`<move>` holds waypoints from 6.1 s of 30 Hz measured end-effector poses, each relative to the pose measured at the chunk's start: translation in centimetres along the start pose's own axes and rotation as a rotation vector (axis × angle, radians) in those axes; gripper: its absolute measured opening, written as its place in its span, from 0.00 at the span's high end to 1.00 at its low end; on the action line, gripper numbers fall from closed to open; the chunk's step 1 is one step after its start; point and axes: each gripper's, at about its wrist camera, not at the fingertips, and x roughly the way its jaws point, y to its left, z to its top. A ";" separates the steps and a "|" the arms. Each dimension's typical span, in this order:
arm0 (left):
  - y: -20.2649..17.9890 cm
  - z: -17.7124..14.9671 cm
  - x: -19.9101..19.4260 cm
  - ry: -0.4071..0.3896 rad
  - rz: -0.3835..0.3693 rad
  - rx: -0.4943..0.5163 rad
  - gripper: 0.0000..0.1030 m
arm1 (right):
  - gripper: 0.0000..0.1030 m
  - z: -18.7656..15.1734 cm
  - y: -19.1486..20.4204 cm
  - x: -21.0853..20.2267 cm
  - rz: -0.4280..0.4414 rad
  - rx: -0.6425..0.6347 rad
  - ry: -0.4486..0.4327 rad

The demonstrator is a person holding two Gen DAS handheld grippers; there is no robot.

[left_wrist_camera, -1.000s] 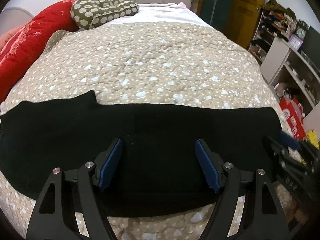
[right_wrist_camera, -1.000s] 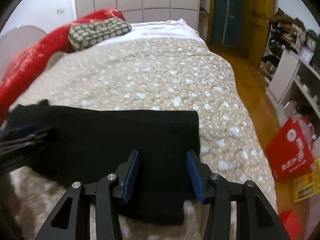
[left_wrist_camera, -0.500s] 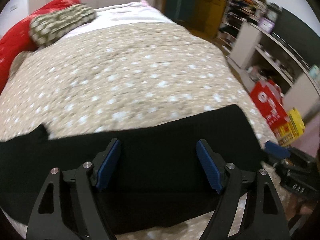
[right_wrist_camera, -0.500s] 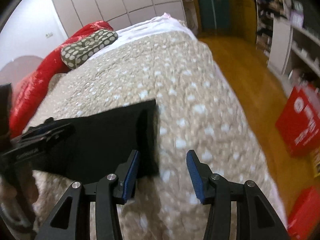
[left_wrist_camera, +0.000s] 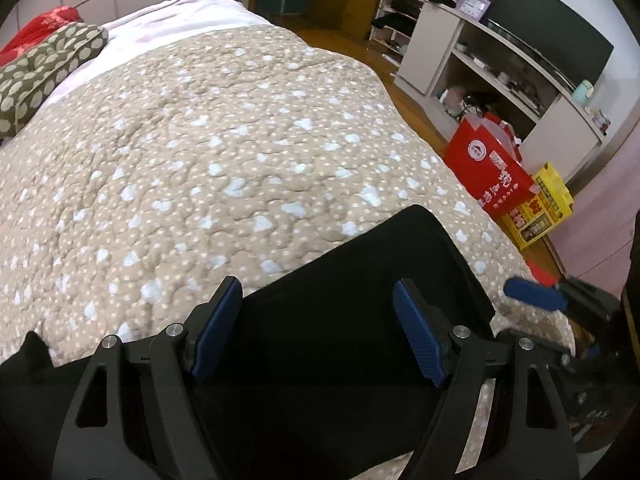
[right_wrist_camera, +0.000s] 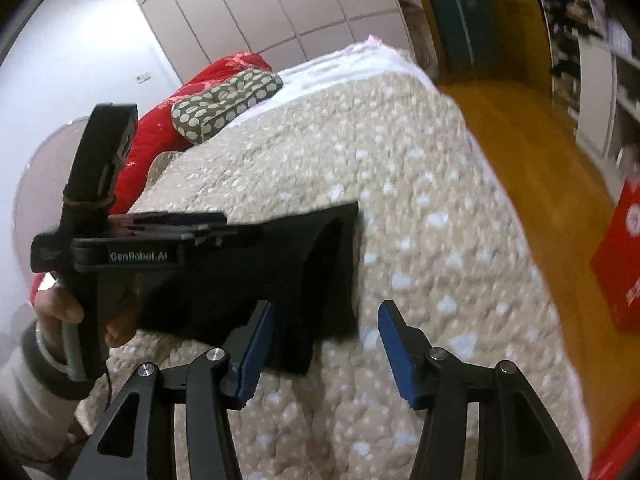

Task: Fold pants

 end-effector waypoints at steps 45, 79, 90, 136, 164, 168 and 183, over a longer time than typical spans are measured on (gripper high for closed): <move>-5.8 4.7 7.3 0.134 -0.160 0.189 0.15 | 0.49 -1.4 -1.2 3.7 0.132 0.163 -0.001; 17.9 -8.8 -11.7 -0.132 0.085 -0.389 0.85 | 0.52 1.4 24.1 9.6 0.555 -0.260 0.161; 14.1 -9.9 -11.0 -0.149 0.245 -0.356 0.69 | 0.72 4.8 16.8 11.1 0.050 -0.253 0.098; 16.2 -15.9 -14.4 -0.248 0.389 -0.524 0.35 | 0.51 2.1 25.3 14.6 0.034 -0.359 0.142; 18.7 -19.3 -16.3 -0.245 0.385 -0.635 0.35 | 0.60 4.3 26.8 14.2 0.028 -0.393 0.086; 18.7 -19.6 -16.5 -0.245 0.383 -0.646 0.35 | 0.60 3.2 26.5 13.1 0.050 -0.397 0.089; 19.2 -22.0 -18.1 -0.271 0.327 -0.750 0.35 | 0.60 1.8 28.0 15.1 0.044 -0.424 0.169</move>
